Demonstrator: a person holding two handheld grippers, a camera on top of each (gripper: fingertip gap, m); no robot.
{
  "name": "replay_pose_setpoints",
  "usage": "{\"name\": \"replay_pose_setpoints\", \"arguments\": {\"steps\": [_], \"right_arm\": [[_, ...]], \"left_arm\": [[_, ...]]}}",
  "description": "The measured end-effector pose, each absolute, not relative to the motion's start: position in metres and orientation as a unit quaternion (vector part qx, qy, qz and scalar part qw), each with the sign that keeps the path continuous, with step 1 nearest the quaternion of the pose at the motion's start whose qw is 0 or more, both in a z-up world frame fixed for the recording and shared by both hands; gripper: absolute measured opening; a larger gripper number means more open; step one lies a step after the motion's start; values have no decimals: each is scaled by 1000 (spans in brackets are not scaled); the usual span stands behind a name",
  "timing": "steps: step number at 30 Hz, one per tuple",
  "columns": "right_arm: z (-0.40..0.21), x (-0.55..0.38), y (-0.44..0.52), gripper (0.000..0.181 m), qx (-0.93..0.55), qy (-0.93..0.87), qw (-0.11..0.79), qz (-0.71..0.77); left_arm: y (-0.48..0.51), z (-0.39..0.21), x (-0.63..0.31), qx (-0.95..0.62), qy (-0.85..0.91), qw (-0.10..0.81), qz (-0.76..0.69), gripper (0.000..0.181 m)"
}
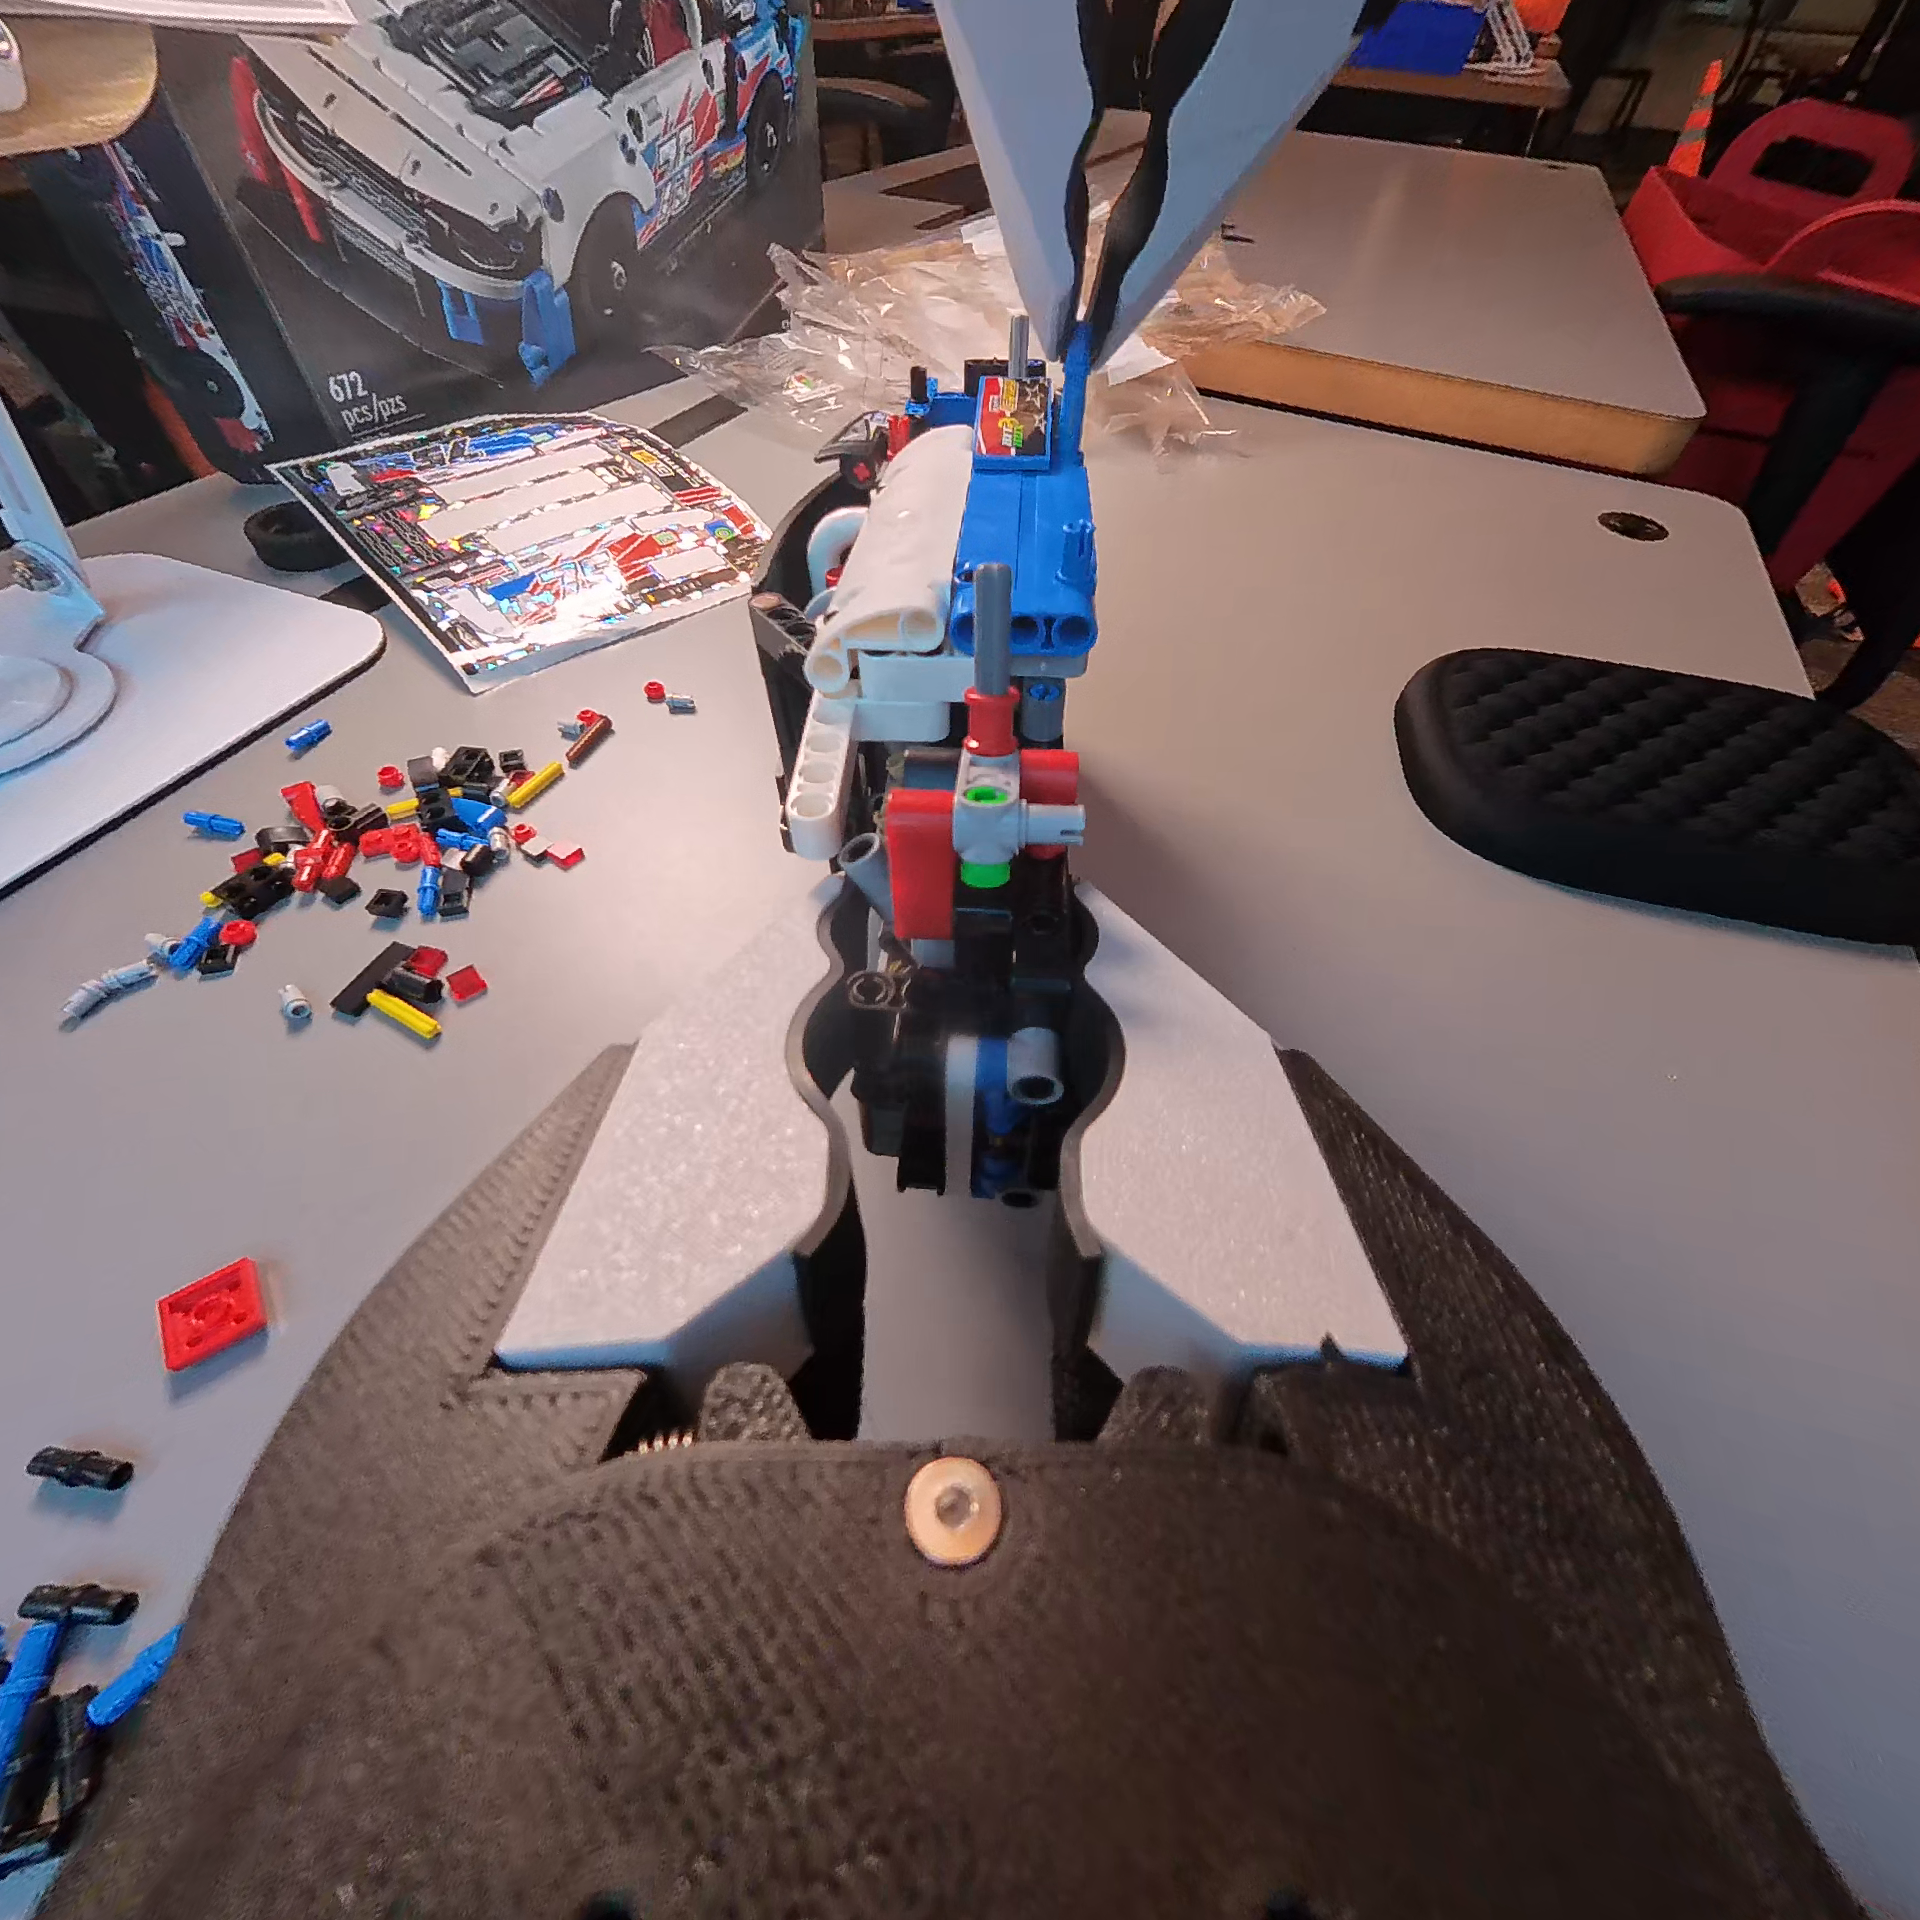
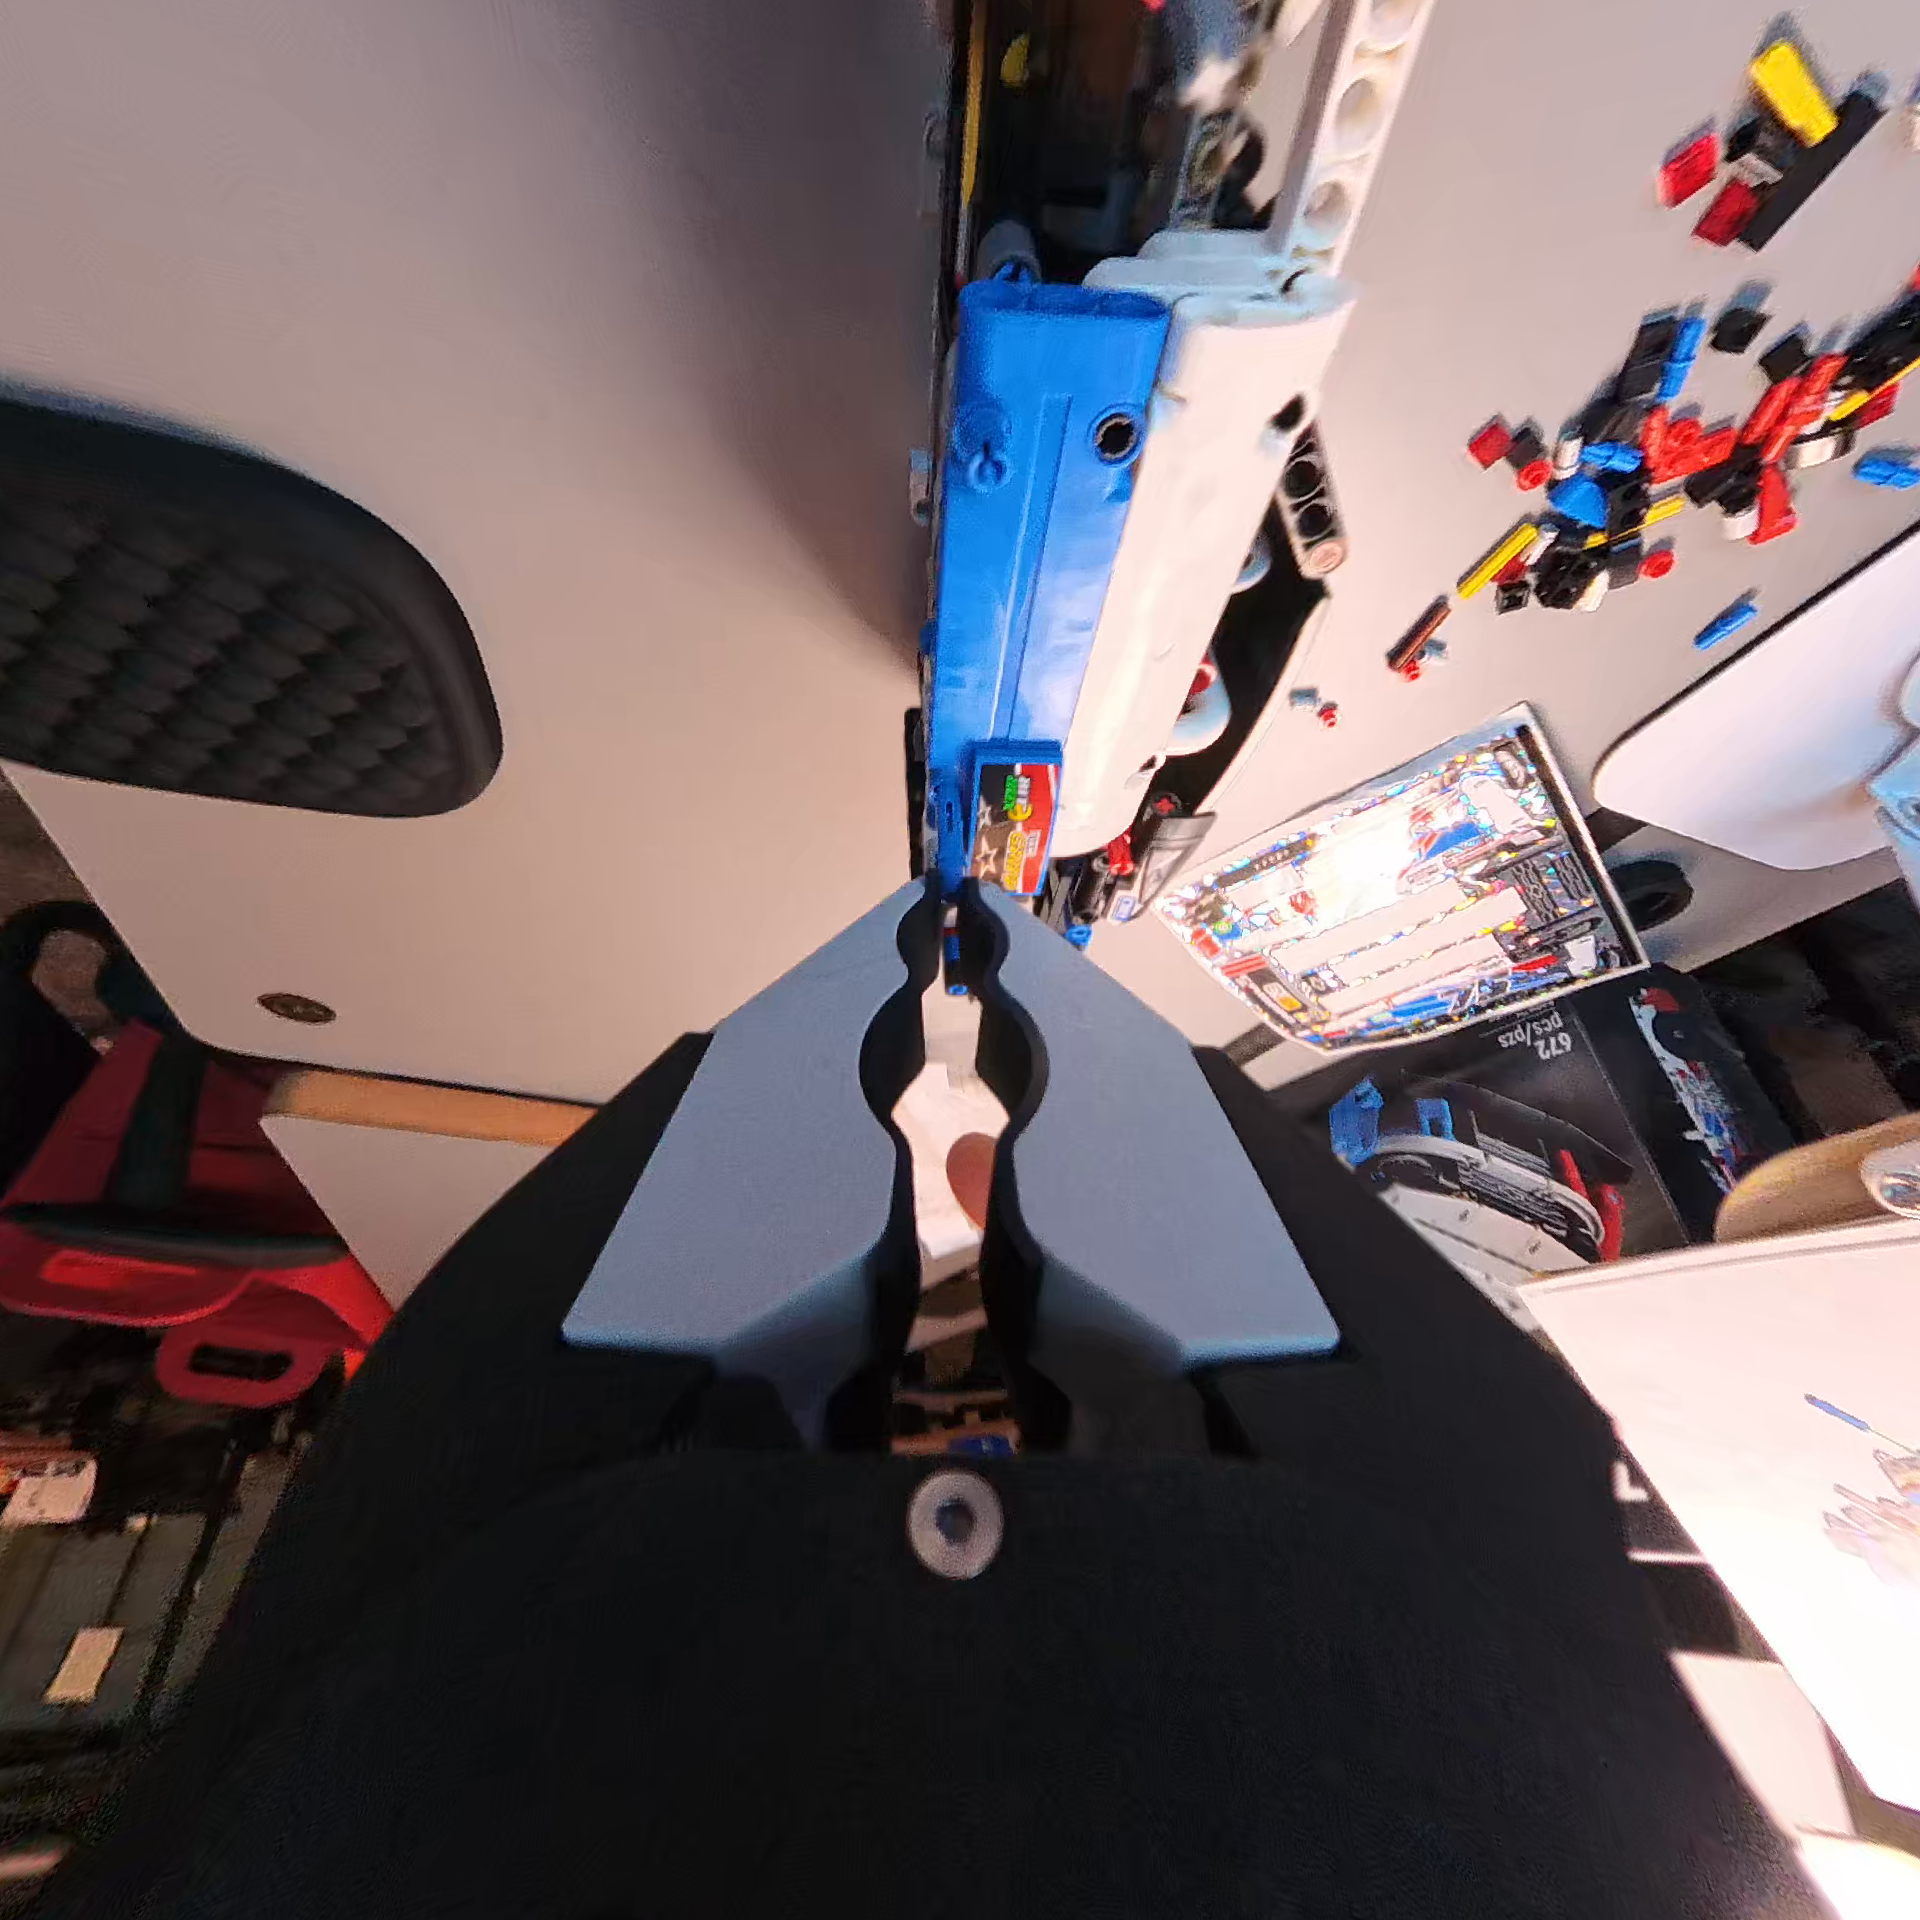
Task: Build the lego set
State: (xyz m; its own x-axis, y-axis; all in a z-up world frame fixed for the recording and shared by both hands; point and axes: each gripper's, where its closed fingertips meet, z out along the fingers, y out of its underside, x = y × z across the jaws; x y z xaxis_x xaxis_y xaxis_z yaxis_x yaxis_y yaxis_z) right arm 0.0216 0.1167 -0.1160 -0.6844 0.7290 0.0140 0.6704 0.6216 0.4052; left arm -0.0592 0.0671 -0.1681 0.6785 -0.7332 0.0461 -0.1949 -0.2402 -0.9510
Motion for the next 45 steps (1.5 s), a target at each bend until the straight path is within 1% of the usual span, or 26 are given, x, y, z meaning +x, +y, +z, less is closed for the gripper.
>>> {"name": "replay_pose_setpoints", "arguments": {"steps": [2,5,8,10,15,21,27,35,38,42,43,45], "right_arm": [[-117,15,112,1,411,896,64,158],[-117,21,119,1,413,893,60,171],[-118,17,107,0,443,888,50,117],[-118,16,115,1,440,888,34,129],[-119,13,111,1,439,888,41,128],[-119,14,112,1,475,875,38,85],[-124,21,113,1,509,858,55,40],[-125,16,115,0,509,859,25,58],[-124,11,120,1,498,864,-32,70],[-120,-5,117,33,476,857,-195,29],[-121,-9,117,39,470,848,-243,26],[-123,-15,125,43,435,825,-358,47]], "left_arm": [[67,-168,-59,-745,310,533,-253,35],[67,-168,-59,-747,308,533,-254,35],[66,-168,-58,-745,313,533,-252,35],[67,-167,-58,-746,308,535,-252,35],[67,-166,-58,-745,308,536,-250,35],[67,-167,-59,-746,305,534,-253,35],[67,-167,-58,-746,307,535,-253,35],[67,-168,-59,-747,302,533,-257,35],[69,-168,-62,-753,288,526,-273,36],[72,-170,-67,-762,259,513,-300,35],[73,-171,-68,-763,253,510,-306,35],[74,-171,-69,-766,245,506,-314,36]]}}
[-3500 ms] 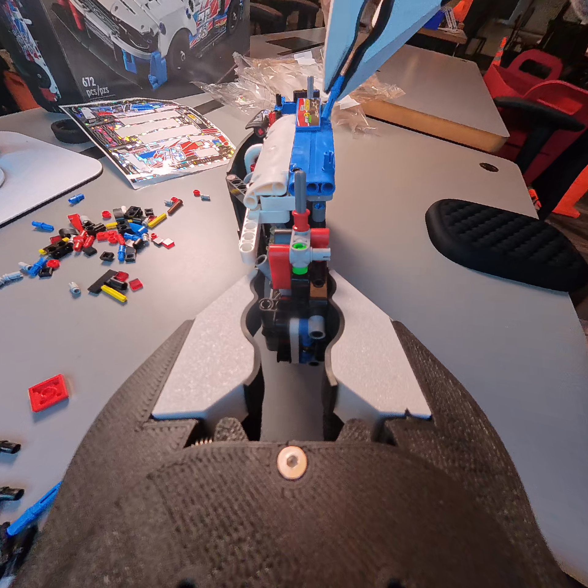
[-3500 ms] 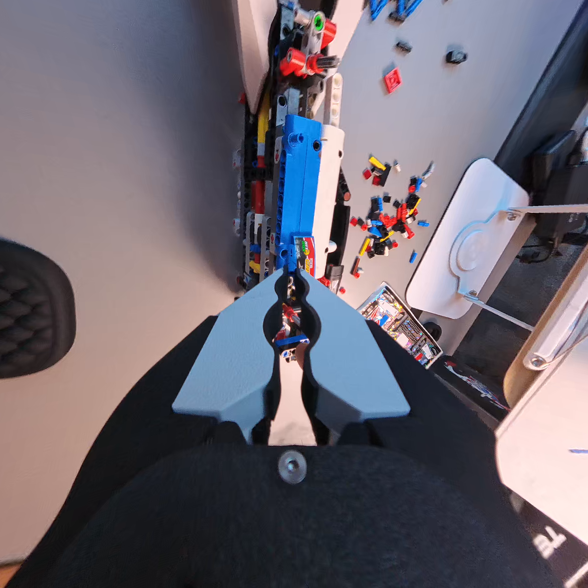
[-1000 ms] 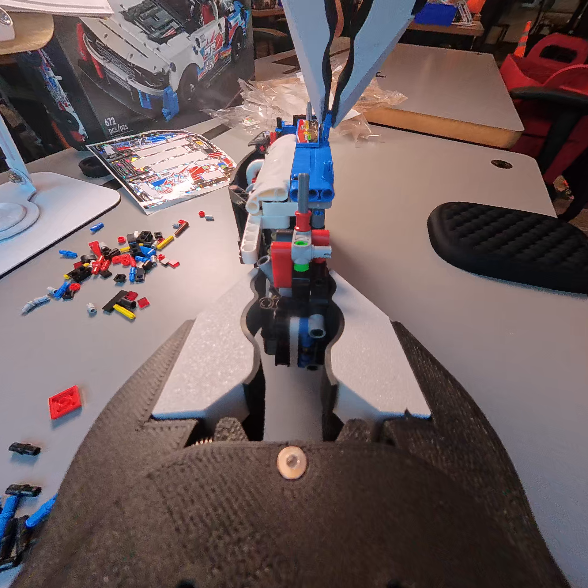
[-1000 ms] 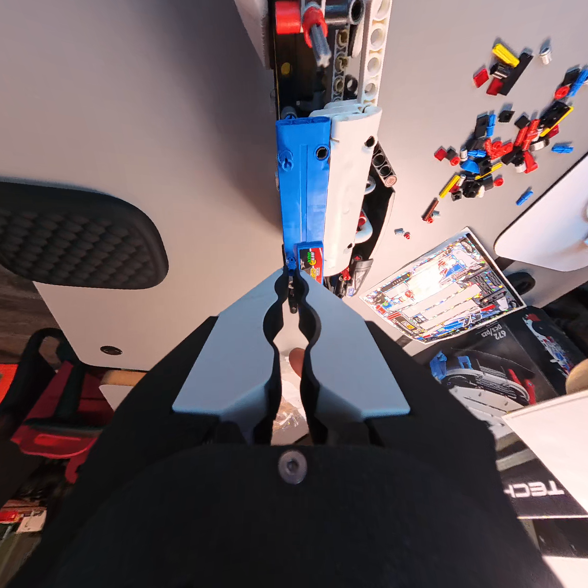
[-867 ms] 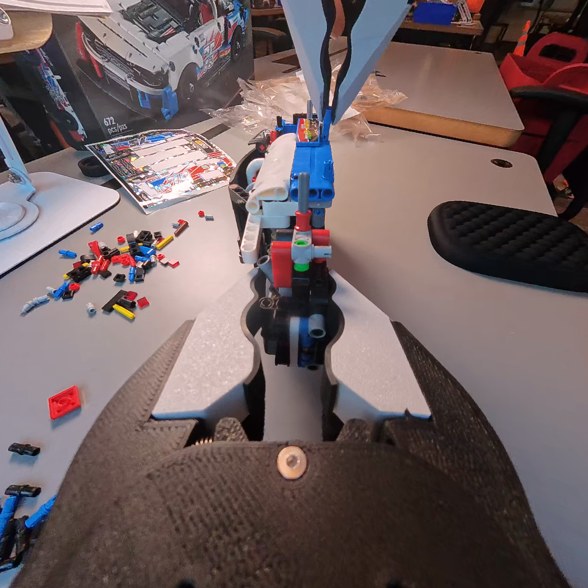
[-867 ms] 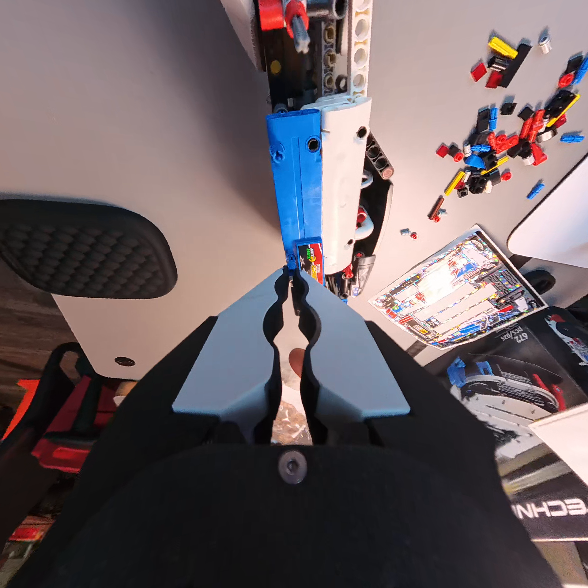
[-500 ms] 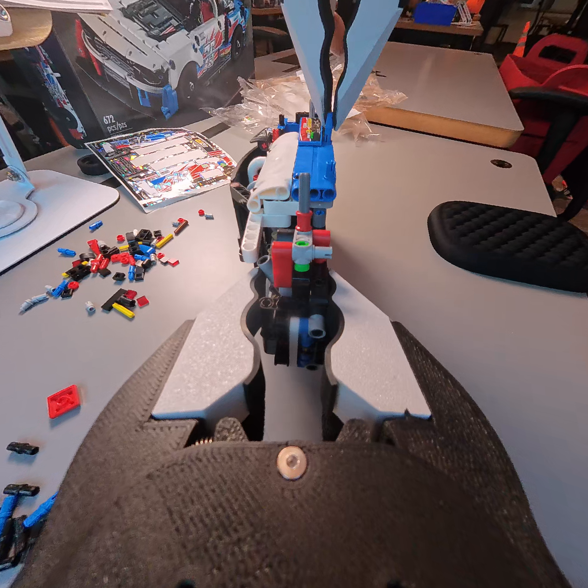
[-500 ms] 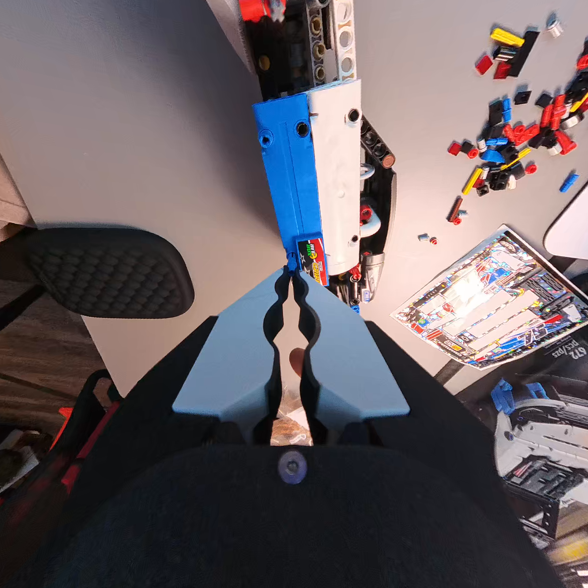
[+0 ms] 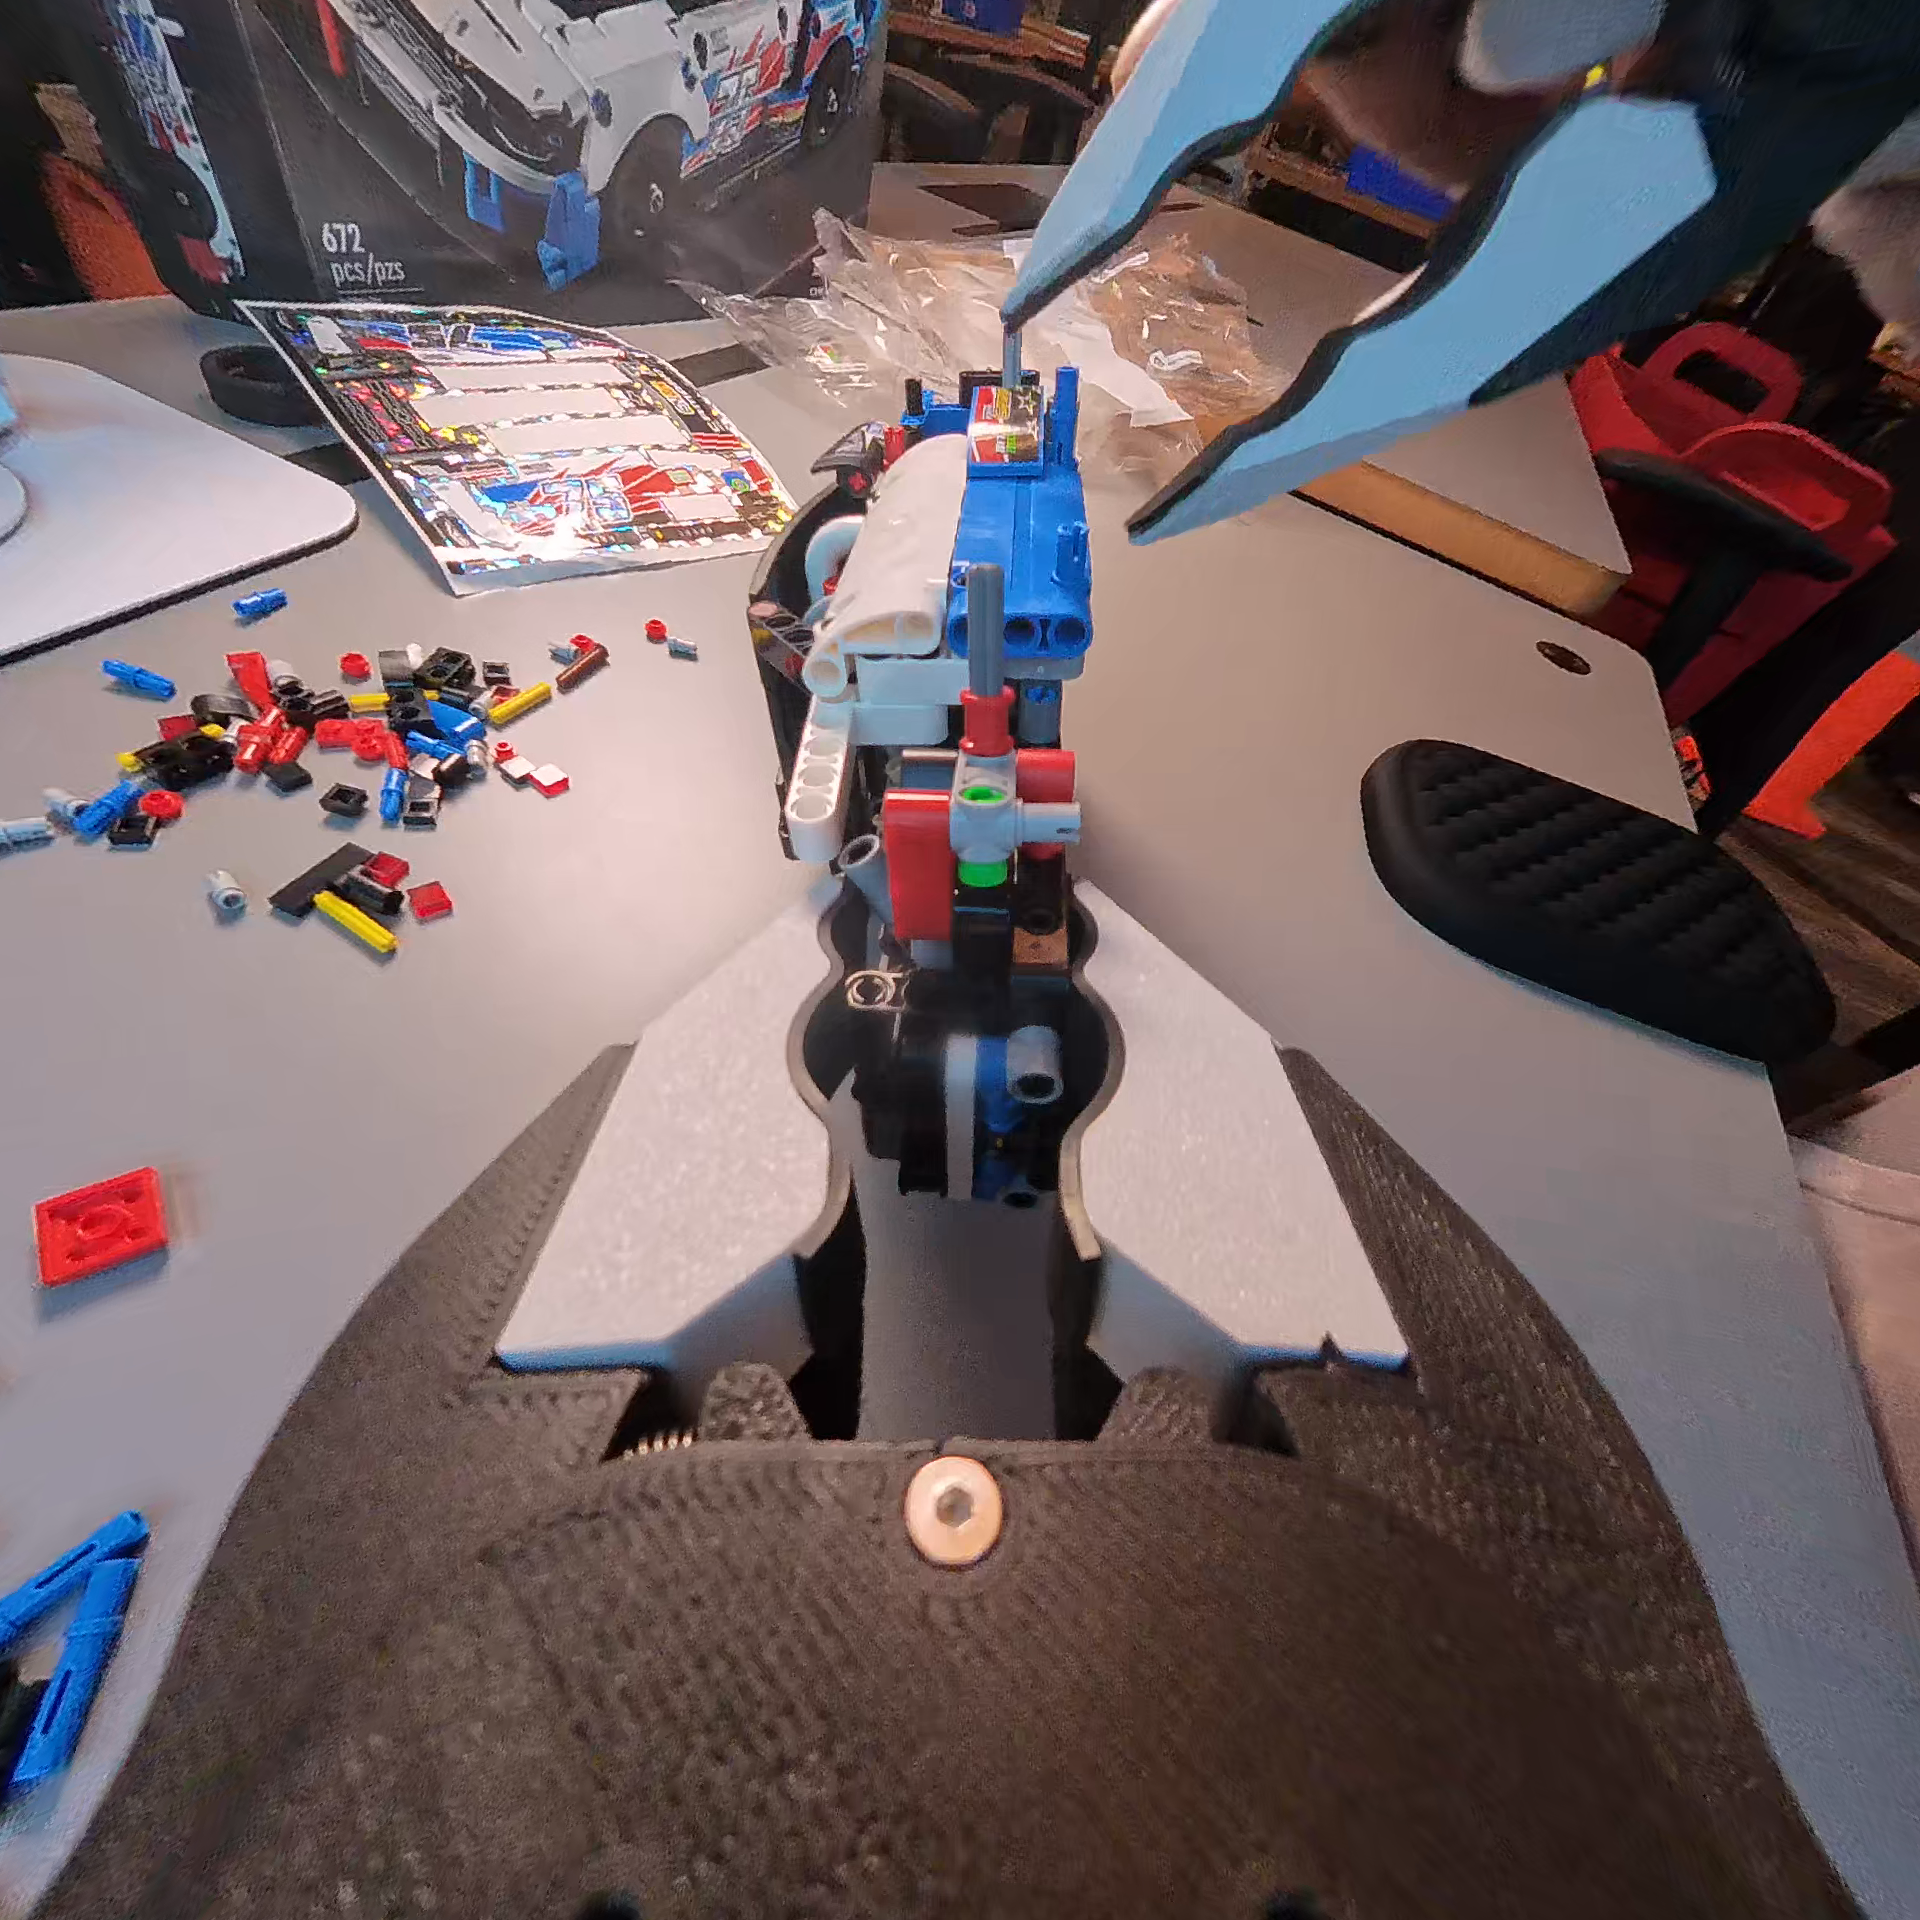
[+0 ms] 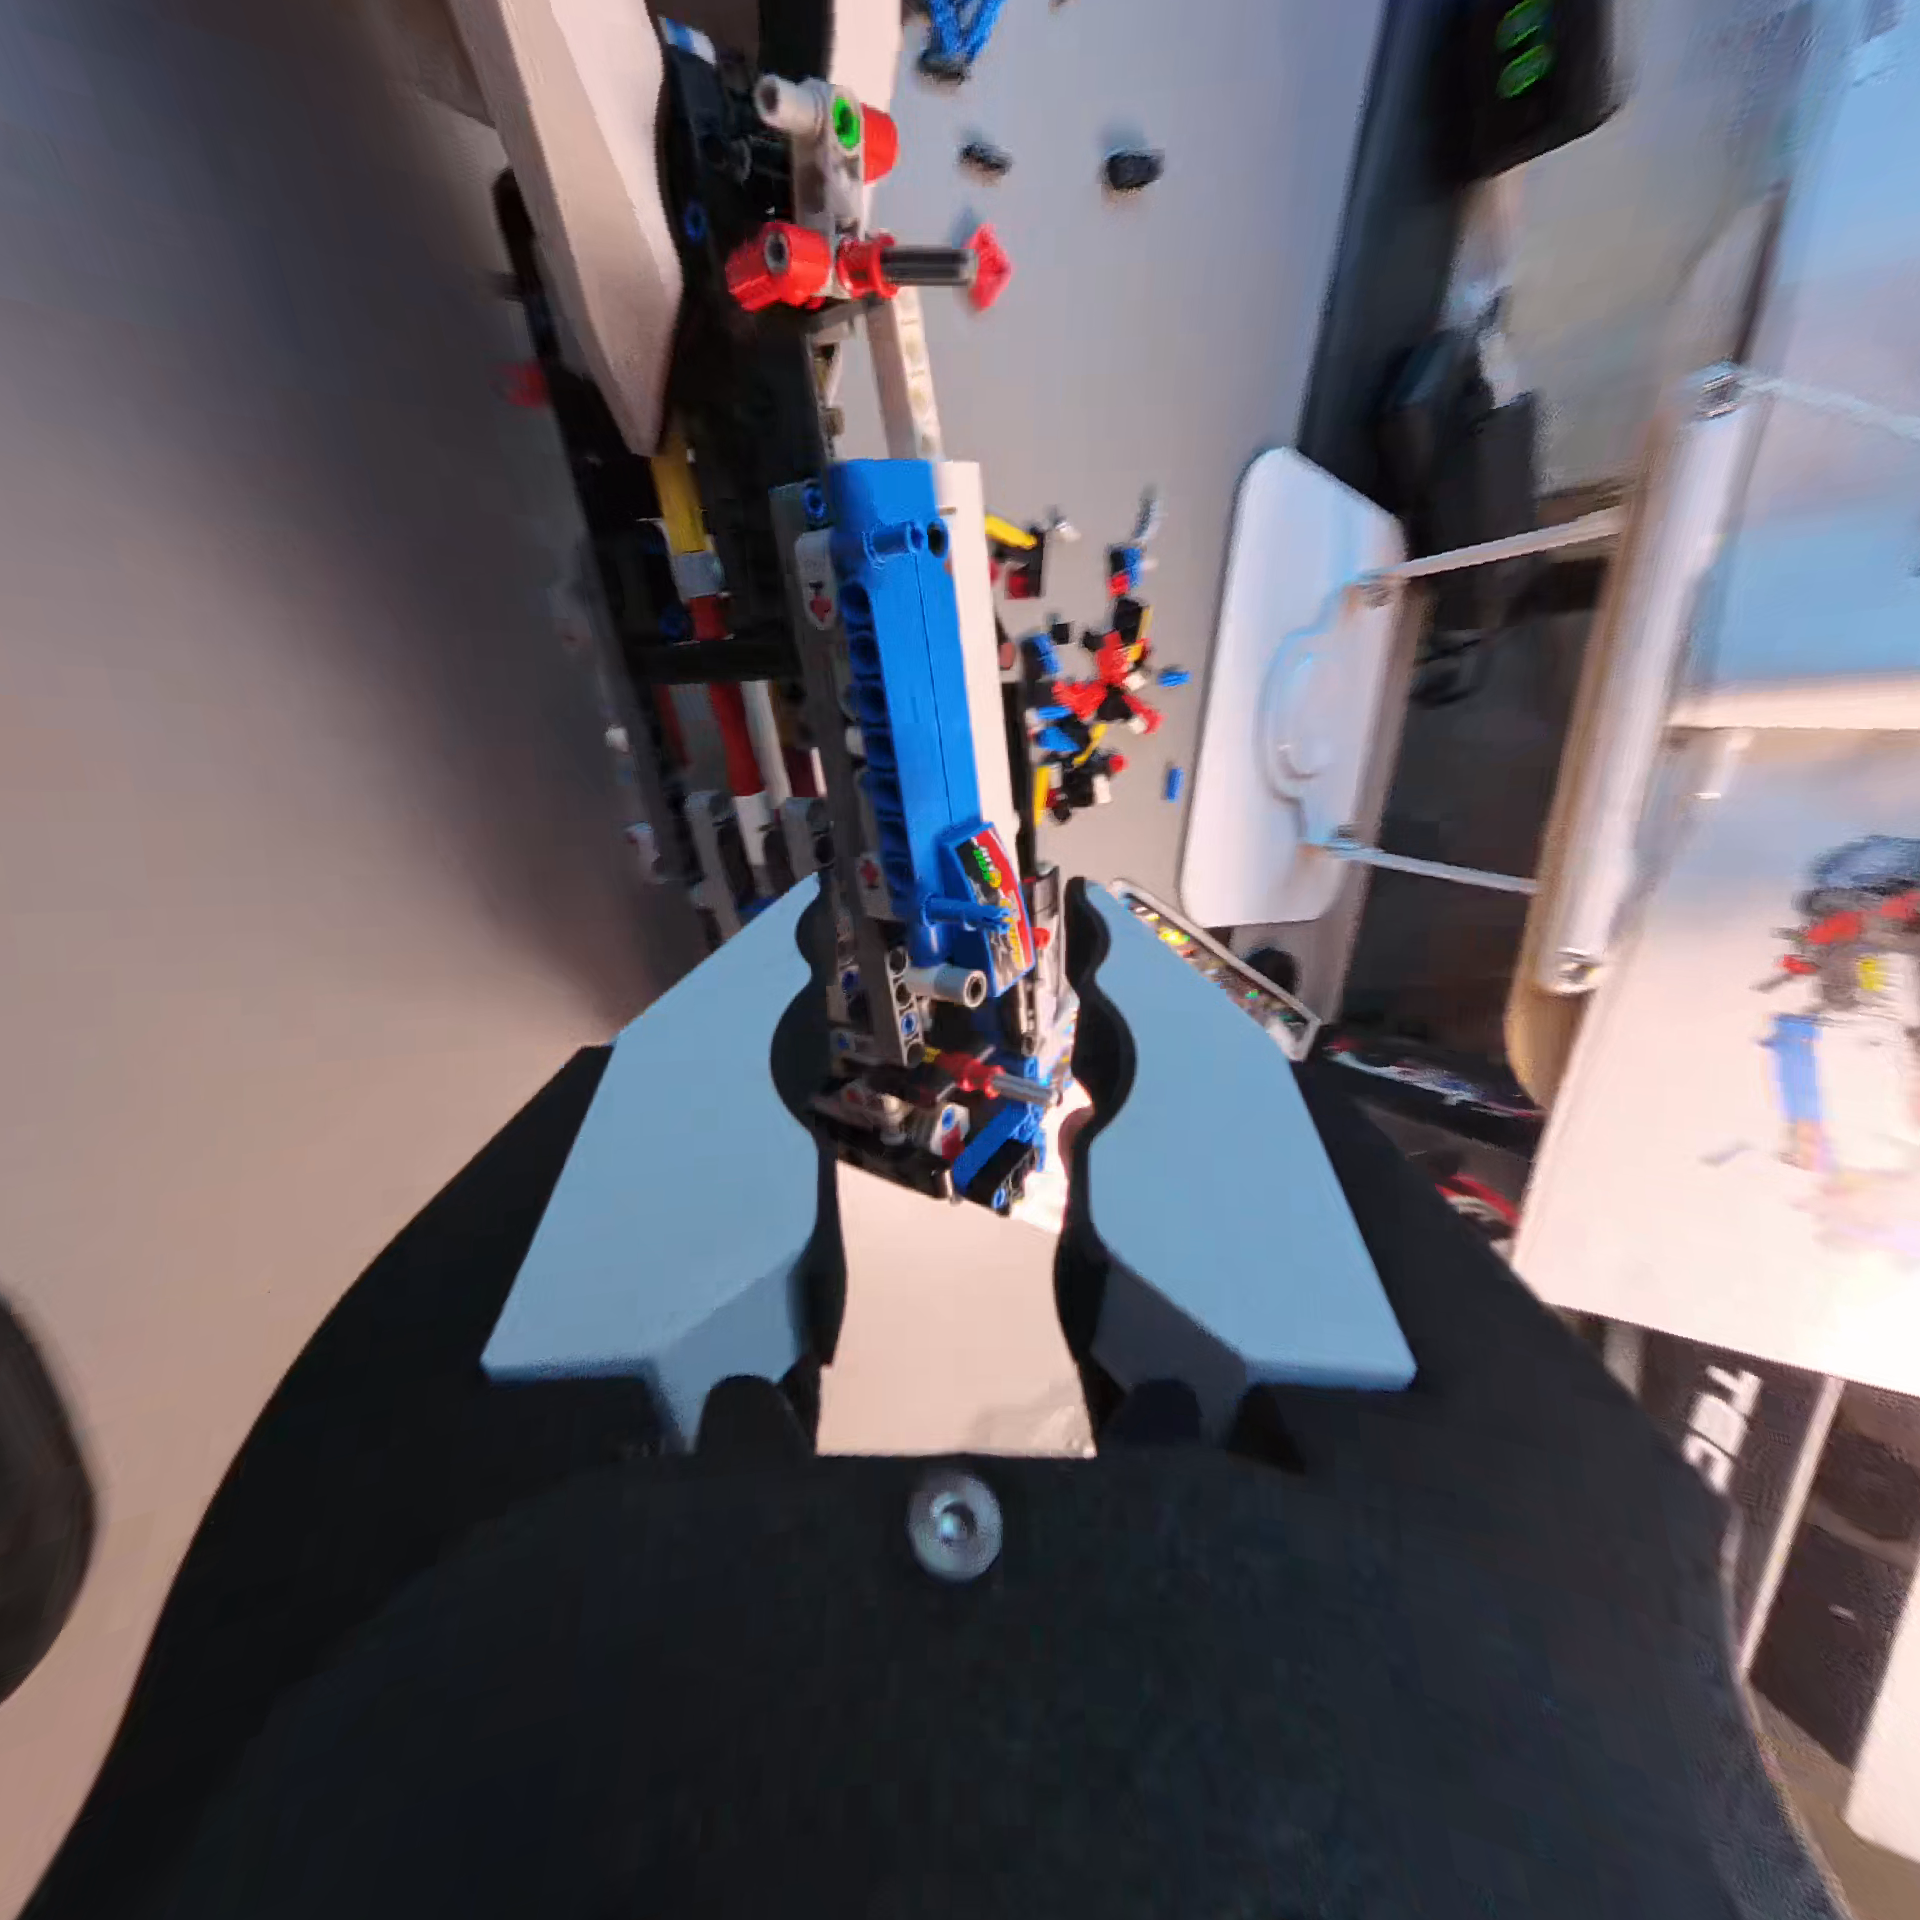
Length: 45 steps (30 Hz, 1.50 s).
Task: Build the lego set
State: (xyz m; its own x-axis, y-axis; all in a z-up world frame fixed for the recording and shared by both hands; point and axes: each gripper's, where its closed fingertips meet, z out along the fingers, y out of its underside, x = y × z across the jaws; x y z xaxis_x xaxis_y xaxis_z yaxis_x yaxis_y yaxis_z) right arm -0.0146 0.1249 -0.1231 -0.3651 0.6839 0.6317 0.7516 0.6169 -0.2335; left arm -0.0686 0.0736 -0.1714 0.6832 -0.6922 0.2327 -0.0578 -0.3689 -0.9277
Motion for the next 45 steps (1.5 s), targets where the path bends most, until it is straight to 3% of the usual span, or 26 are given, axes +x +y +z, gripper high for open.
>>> {"name": "replay_pose_setpoints", "arguments": {"steps": [5,7,24,28,45], "right_arm": [[-136,-15,135,40,-388,-771,498,-83],[-136,-17,137,39,-380,-766,512,-85],[-138,-13,132,42,-398,-806,437,-32],[-134,-16,133,32,-398,-797,454,-25],[-136,-13,136,28,-354,-805,470,-75]], "left_arm": [[75,-173,-70,-768,234,495,-333,36],[75,-174,-70,-768,233,491,-338,36],[76,-174,-71,-770,221,482,-354,35],[76,-175,-71,-771,218,480,-357,35],[74,-173,-70,-769,226,486,-348,35]]}}
